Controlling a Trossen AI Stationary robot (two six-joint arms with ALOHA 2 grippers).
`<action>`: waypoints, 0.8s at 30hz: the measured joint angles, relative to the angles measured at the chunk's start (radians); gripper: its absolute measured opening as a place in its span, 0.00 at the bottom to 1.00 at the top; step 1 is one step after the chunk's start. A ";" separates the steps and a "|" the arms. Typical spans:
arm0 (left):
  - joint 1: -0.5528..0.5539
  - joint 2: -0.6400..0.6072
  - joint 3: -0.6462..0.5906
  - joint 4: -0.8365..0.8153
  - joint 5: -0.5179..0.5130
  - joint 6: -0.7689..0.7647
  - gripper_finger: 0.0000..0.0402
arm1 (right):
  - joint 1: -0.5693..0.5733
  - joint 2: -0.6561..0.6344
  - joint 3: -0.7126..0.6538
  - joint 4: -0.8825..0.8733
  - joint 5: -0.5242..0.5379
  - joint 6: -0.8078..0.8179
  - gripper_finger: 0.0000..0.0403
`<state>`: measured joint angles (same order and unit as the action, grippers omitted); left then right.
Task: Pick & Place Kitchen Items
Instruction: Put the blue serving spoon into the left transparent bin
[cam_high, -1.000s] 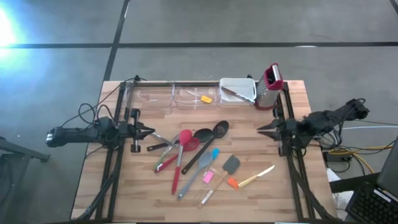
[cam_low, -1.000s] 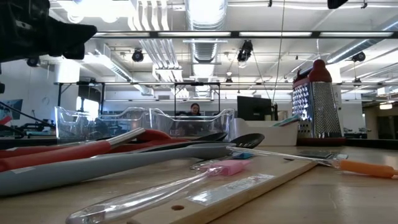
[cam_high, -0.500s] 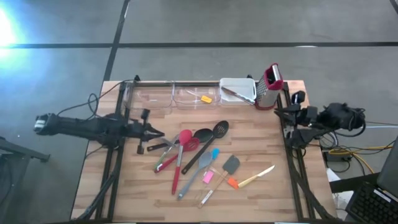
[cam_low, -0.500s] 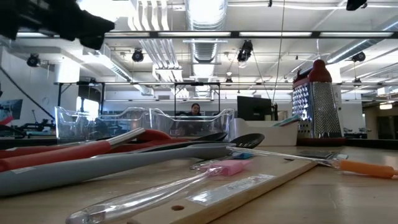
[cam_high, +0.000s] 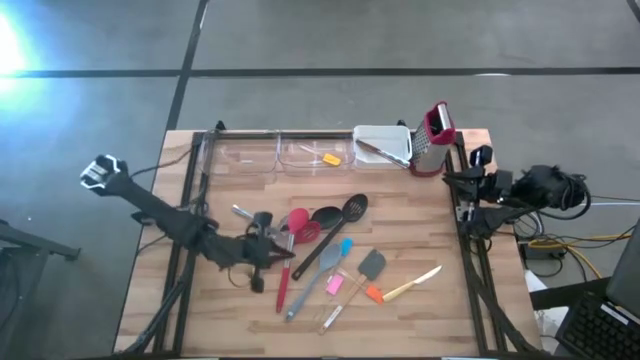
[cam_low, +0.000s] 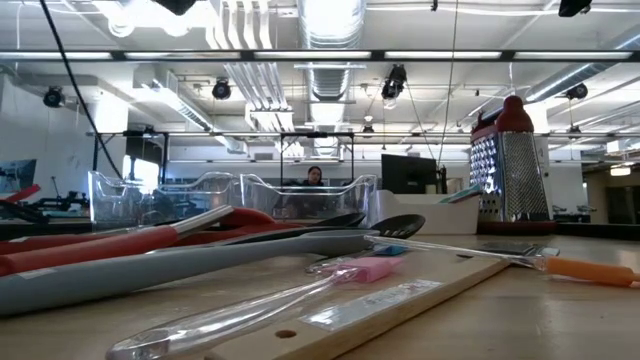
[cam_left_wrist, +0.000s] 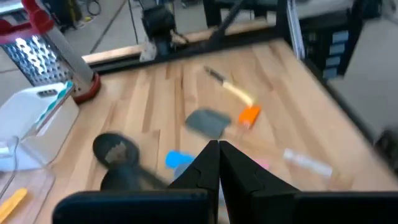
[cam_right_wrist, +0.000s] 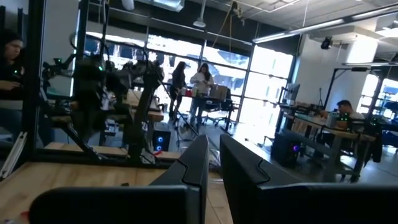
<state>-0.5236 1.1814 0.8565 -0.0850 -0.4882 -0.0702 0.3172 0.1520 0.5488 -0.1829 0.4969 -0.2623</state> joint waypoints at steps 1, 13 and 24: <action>-0.009 0.033 0.033 0.005 -0.007 -0.028 0.04 | 0.000 0.001 0.000 -0.001 0.000 0.000 0.08; -0.029 0.305 0.263 -0.278 0.019 -0.303 0.10 | 0.000 0.007 0.000 0.000 0.000 0.000 0.08; -0.024 0.411 0.288 -0.290 0.106 -0.477 0.39 | 0.000 0.006 -0.001 0.000 0.000 0.000 0.08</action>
<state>-0.5477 1.5923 1.1442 -0.3749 -0.3823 -0.5467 0.3176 0.1585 0.5476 -0.1829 0.4969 -0.2624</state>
